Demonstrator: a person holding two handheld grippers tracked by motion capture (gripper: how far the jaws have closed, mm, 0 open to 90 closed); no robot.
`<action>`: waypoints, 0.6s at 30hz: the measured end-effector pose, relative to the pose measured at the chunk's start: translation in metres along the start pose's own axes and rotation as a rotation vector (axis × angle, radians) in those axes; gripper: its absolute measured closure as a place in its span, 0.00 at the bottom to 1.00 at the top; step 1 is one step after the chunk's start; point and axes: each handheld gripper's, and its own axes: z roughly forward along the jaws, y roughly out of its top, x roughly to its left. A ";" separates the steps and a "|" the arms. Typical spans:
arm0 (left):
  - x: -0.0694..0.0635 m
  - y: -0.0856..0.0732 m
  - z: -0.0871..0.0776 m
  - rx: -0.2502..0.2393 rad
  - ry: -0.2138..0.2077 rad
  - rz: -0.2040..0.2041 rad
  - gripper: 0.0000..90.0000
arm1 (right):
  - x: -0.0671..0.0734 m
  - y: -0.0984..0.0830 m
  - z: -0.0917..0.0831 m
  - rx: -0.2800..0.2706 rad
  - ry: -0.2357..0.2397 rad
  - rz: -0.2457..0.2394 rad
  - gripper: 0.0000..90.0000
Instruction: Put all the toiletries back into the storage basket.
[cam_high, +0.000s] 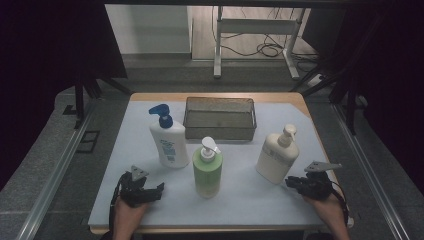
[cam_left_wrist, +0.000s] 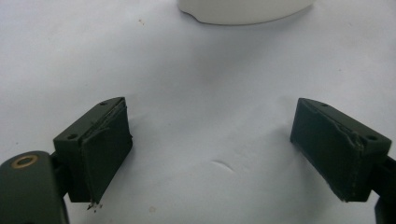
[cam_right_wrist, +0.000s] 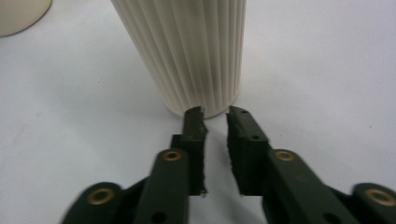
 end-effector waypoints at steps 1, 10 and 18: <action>0.000 0.000 0.000 0.000 0.000 0.000 0.13 | 0.000 0.000 -0.001 -0.001 0.000 0.005 0.77; 0.000 0.000 0.000 0.000 0.000 0.000 0.13 | 0.002 0.003 -0.003 -0.023 0.009 0.012 0.47; 0.000 0.000 0.000 0.000 0.000 0.000 0.13 | 0.007 0.009 -0.008 -0.037 0.006 -0.009 0.40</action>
